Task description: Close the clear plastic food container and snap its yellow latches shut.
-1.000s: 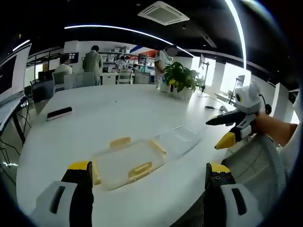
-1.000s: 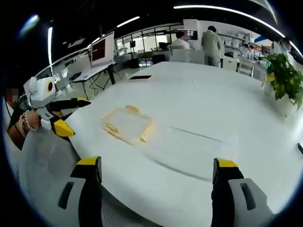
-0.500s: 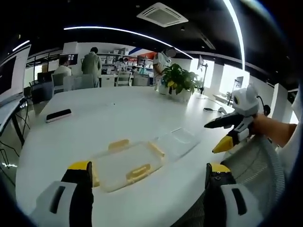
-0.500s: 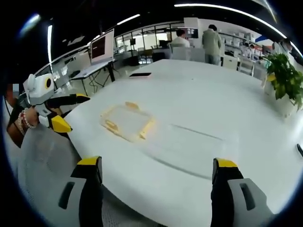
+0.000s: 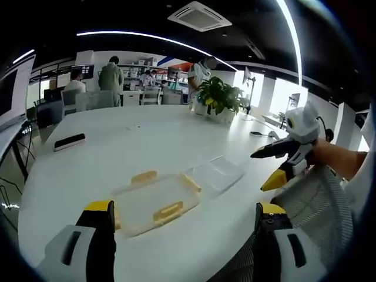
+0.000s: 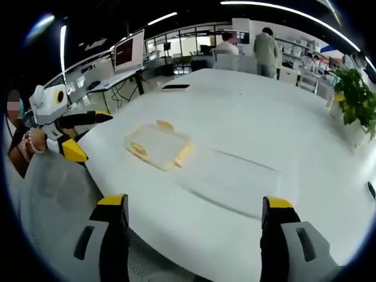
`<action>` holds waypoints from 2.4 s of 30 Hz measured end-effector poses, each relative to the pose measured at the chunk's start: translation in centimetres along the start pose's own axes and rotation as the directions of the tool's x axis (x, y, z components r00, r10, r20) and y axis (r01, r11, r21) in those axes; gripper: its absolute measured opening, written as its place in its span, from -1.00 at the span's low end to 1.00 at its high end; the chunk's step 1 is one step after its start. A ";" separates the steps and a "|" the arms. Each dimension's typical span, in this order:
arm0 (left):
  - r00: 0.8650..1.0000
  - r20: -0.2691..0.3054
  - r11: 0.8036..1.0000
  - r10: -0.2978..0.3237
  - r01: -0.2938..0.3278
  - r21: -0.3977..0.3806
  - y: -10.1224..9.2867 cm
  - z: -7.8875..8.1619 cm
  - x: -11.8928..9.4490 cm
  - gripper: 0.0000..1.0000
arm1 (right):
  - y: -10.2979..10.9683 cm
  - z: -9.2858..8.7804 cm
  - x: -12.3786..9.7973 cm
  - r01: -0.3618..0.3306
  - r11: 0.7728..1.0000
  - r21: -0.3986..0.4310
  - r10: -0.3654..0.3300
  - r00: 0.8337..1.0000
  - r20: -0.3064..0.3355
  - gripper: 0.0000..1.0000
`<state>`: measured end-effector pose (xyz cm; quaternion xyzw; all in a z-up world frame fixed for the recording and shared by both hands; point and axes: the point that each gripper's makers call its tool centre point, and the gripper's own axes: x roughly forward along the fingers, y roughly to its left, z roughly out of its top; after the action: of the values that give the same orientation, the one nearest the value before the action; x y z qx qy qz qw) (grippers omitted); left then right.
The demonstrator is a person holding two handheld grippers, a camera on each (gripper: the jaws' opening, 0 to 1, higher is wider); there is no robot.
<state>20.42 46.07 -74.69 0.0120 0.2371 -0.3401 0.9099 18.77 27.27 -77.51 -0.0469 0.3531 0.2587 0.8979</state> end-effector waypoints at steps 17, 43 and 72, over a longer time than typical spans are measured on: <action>0.995 -0.101 0.990 -0.013 0.026 0.136 4.5 0.6 -0.9 0.97 | 0.9 2.5 0.9 -0.123 0.977 -0.171 0.121 0.992 -0.022 0.74; 0.792 -0.606 0.806 -0.076 0.407 0.430 11.1 -3.4 3.3 0.71 | 4.0 6.2 8.5 -0.501 0.667 -0.551 0.310 0.860 -0.405 0.60; 0.657 -0.742 0.680 -0.133 0.605 0.414 12.3 -6.3 6.4 -0.03 | 3.3 2.7 14.5 -0.650 0.489 -0.582 0.248 0.743 -0.621 0.13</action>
<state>29.59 52.75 -84.81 0.3831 0.4095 -0.5616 0.6084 27.74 37.13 -84.71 -0.3877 0.4063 0.5975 0.5723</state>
